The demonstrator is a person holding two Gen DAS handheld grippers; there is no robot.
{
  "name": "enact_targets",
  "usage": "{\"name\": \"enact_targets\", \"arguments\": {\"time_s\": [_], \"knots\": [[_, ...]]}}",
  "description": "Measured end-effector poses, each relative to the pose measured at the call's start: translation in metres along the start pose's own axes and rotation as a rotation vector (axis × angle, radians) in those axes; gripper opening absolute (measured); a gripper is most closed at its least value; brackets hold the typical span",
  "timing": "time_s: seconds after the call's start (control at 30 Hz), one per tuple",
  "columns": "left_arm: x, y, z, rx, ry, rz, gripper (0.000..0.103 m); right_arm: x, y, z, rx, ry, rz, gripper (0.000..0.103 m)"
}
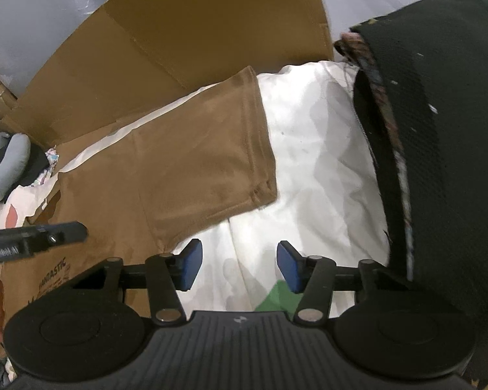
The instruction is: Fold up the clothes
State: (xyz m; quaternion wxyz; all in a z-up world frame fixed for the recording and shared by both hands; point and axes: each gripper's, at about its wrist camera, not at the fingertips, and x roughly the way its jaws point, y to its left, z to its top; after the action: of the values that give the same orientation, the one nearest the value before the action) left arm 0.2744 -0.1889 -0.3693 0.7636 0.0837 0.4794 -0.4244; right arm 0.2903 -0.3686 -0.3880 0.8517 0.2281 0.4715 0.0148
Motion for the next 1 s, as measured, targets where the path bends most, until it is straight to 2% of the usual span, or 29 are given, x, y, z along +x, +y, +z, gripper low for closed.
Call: {"name": "enact_targets", "arguments": {"time_s": [0.13, 0.33, 0.5, 0.67, 0.87, 0.97, 1.0], "knots": [[0.004, -0.009, -0.003, 0.056, -0.007, -0.021, 0.022, 0.005, 0.005, 0.007, -0.018, 0.005, 0.003, 0.054], [0.023, -0.017, -0.015, 0.045, 0.005, -0.046, 0.019, 0.022, 0.003, 0.007, 0.004, 0.019, -0.033, 0.053], [0.038, -0.016, -0.027, 0.003, 0.005, -0.064, 0.011, 0.031, -0.001, 0.007, 0.043, -0.001, -0.047, 0.050], [0.048, -0.021, -0.032, 0.035, 0.003, -0.057, 0.007, 0.035, -0.002, 0.010, 0.083, -0.018, -0.034, 0.048], [0.059, -0.019, -0.037, 0.008, 0.004, -0.056, 0.004, 0.044, -0.006, 0.013, 0.151, -0.047, -0.024, 0.044], [0.062, -0.019, -0.037, -0.001, 0.000, -0.058, 0.003, 0.050, -0.011, 0.015, 0.207, -0.063, -0.023, 0.026], [0.062, -0.019, -0.036, -0.002, -0.001, -0.059, 0.003, 0.051, -0.013, 0.017, 0.225, -0.066, -0.023, 0.016]]}}
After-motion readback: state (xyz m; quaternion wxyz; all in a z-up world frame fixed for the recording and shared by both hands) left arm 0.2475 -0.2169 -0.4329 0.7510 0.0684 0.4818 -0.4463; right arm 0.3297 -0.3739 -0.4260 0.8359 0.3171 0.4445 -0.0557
